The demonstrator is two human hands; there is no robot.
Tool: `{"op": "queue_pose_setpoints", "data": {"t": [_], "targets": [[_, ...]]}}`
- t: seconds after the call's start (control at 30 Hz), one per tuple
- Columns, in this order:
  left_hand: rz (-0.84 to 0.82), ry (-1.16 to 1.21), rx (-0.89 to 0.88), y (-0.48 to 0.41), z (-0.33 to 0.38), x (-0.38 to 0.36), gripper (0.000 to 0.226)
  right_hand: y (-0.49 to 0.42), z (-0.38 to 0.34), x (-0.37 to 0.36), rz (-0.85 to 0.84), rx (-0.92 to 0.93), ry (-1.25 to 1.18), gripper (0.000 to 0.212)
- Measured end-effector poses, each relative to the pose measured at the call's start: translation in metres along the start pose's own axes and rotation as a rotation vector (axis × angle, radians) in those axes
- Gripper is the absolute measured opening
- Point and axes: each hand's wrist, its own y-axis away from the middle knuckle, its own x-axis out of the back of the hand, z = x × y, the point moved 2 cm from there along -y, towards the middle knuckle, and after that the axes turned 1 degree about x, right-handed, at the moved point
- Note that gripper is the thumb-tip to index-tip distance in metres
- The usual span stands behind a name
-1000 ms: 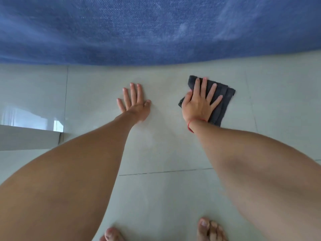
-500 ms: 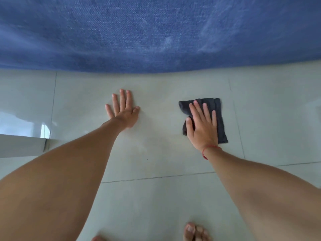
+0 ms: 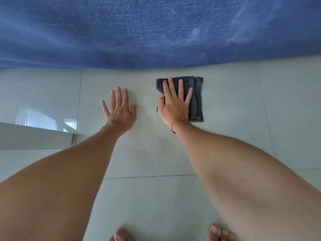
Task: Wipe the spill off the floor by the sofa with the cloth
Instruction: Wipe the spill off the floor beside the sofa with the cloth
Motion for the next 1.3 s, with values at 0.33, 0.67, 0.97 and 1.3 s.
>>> {"op": "queue_pose_setpoints", "data": {"t": [0.33, 0.67, 0.97, 1.3], "targets": [[-0.106, 0.160, 0.064, 0.053, 0.007, -0.032, 0.060, 0.093, 0.045, 0.002, -0.134, 0.325, 0.083, 0.051], [-0.175, 0.208, 0.093, 0.049, 0.009, -0.038, 0.060, 0.082, 0.143, 0.036, 0.052, -0.411, 0.063, 0.054], [-0.197, 0.250, 0.052, 0.047, 0.002, -0.028, 0.059, 0.121, -0.013, -0.018, -0.023, 0.074, 0.012, 0.056], [-0.075, 0.197, 0.156, 0.075, -0.049, -0.041, 0.061, 0.127, 0.111, 0.017, 0.016, -0.095, 0.164, 0.066]]}}
